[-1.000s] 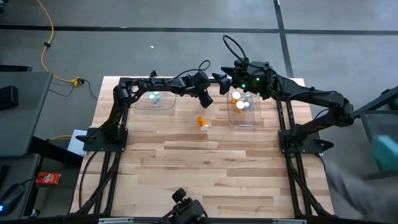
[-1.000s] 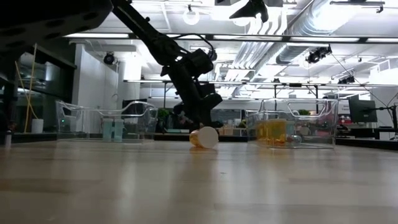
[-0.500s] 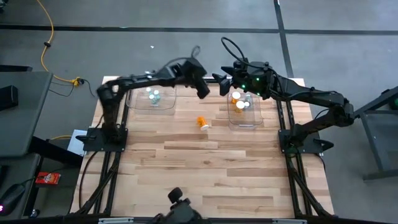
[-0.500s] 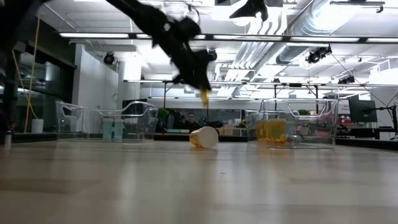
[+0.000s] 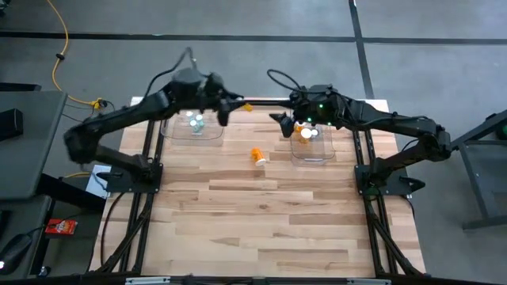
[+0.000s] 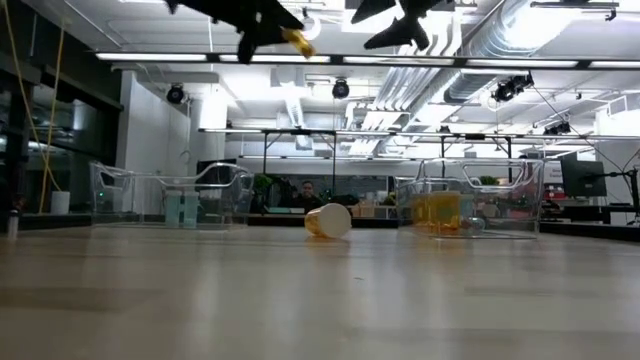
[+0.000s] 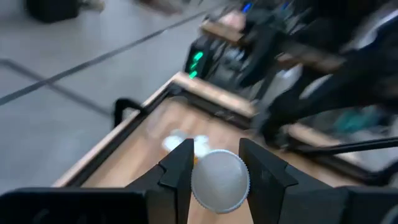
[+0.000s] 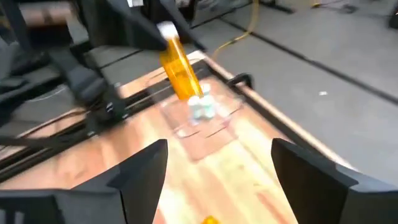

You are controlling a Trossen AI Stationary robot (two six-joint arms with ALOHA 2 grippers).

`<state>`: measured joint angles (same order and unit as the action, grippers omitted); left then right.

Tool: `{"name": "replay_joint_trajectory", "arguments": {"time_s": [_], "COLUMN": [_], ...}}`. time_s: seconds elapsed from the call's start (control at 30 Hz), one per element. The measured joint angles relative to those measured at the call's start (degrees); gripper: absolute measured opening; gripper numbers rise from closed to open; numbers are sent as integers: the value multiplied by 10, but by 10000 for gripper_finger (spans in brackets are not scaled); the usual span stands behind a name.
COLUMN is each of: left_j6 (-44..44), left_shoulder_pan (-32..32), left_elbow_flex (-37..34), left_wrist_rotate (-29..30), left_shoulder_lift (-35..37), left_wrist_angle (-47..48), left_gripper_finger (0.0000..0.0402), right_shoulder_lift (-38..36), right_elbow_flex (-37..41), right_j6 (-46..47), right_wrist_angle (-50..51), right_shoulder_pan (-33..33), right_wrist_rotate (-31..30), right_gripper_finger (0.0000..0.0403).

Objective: Pick and place medicine bottles into bin by pill shape (circle, oval)
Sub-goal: Put the orange tablet bottle into the left transparent bin

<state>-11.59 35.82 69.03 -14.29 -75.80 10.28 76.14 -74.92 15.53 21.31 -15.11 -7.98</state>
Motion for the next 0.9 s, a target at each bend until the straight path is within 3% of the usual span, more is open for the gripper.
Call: {"name": "replay_joint_trajectory", "arguments": {"time_s": [0.17, 0.3, 0.77, 0.9], "left_j6": [-47, -70, -73, -45], "left_shoulder_pan": [-22, -42, -52, -41], "left_elbow_flex": [-134, -187, -194, -158], "left_wrist_rotate": [-31, -36, -31, -30], "left_shoulder_lift": [103, 140, 149, 148], "left_wrist_angle": [-130, -196, -208, -134], "left_gripper_finger": [102, 102, 102, 102], "right_shoulder_lift": [0, 0, 0, 0], "right_elbow_flex": [65, 102, 106, 105], "right_j6": [17, 33, 37, 37], "right_wrist_angle": [-85, -184, -210, -212], "right_shoulder_pan": [3, 3, 3, 1], "right_wrist_rotate": [69, 112, 119, 113], "right_gripper_finger": [279, 279, 279, 279]}}
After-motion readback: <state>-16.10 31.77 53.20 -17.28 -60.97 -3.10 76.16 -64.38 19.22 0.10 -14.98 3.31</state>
